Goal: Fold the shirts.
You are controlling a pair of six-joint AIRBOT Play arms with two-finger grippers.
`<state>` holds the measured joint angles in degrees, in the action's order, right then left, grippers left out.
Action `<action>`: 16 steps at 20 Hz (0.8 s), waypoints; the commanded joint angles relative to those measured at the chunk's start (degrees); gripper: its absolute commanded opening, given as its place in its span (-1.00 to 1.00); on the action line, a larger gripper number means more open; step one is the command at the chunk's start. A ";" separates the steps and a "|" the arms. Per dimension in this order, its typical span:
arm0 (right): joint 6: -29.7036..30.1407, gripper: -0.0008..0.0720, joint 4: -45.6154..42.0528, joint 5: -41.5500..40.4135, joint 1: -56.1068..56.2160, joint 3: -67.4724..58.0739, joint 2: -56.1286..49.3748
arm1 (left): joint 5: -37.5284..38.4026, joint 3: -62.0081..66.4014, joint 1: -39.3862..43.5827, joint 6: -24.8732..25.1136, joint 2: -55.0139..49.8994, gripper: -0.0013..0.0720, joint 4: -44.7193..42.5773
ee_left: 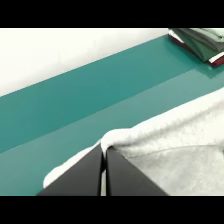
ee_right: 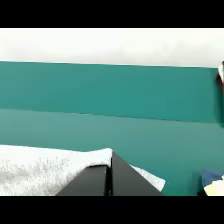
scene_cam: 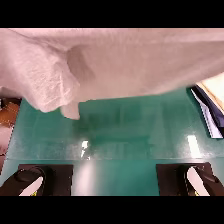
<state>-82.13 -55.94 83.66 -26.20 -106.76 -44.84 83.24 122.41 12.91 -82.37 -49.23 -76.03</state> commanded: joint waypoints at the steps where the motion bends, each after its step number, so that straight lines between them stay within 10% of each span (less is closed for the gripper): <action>1: -4.68 -0.95 0.94 10.03 -1.99 -7.87 -4.79 | 3.76 -0.85 -0.02 -0.59 0.70 -0.91 -1.86; 8: -8.70 -0.95 -7.56 20.13 18.08 4.26 -21.73 | 7.61 -21.11 -0.04 4.55 -13.62 -0.91 -6.29; 16: -6.40 -0.94 -17.53 -10.01 22.12 15.56 -39.21 | -15.89 -23.23 -5.25 1.90 -40.17 -0.90 -5.31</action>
<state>-88.82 -71.22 84.77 -4.56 -93.36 -78.59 75.57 99.79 9.85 -78.35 -82.00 -82.08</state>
